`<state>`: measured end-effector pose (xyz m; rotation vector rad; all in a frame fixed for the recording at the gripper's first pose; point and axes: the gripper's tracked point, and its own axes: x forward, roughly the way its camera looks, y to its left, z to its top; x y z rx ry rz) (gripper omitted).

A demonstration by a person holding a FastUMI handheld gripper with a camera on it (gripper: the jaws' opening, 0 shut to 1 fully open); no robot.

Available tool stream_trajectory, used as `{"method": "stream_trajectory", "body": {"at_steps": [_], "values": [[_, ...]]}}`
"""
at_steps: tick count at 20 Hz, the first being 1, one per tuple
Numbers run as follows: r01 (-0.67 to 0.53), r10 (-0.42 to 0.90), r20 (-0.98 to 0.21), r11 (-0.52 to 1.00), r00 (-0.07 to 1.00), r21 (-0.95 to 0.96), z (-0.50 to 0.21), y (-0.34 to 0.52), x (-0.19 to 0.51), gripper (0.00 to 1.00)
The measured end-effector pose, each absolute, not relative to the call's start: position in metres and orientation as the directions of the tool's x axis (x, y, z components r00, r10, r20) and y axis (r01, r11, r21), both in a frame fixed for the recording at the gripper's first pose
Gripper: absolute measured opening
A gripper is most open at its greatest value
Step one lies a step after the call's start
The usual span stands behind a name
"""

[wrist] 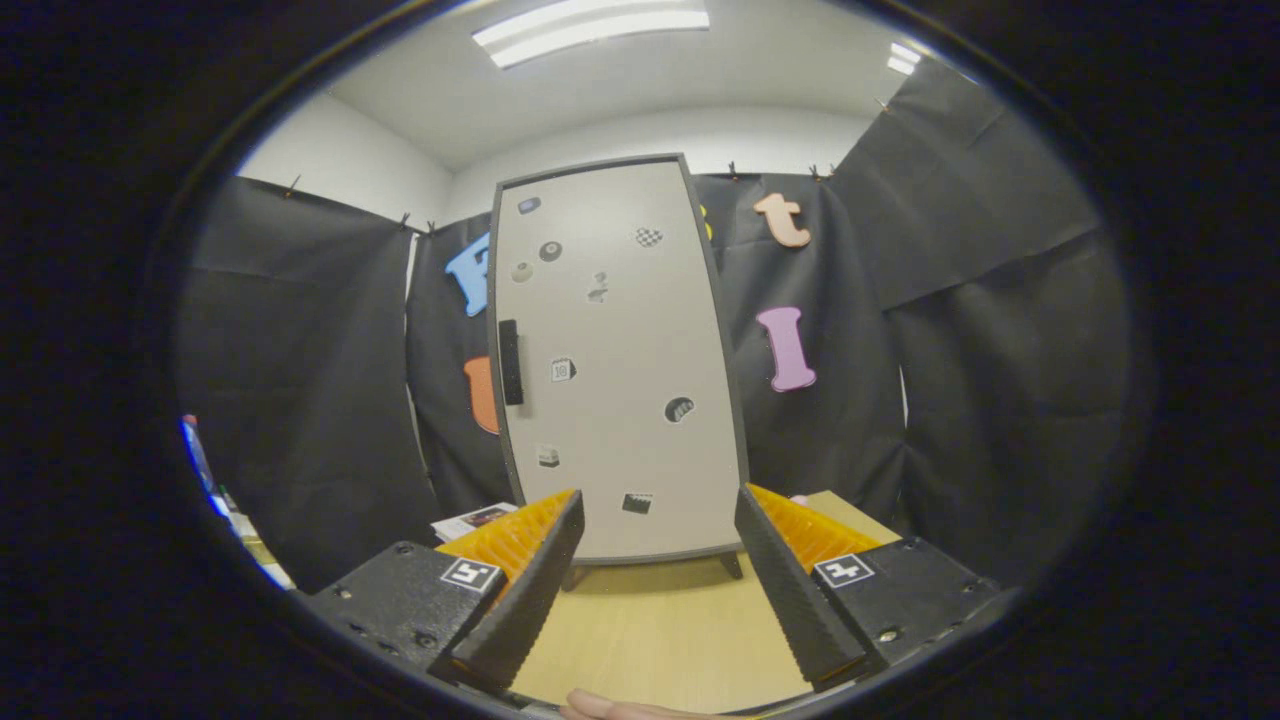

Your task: Open the shoe cabinet door, grab the shoes and put them into the shoe cabinet, then close the shoe cabinet door.

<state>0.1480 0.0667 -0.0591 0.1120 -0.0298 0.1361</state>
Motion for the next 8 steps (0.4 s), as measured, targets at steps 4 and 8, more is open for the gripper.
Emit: {"method": "stream_trajectory", "body": {"at_steps": [4,8], "values": [[-0.16,0.158,0.035,0.981,0.987,0.109,-0.0619,0.0693,0.1461,0.99],[-0.126,0.122,0.066,0.989,0.99,0.071,-0.0619,0.0612,0.1524,0.99]]}}
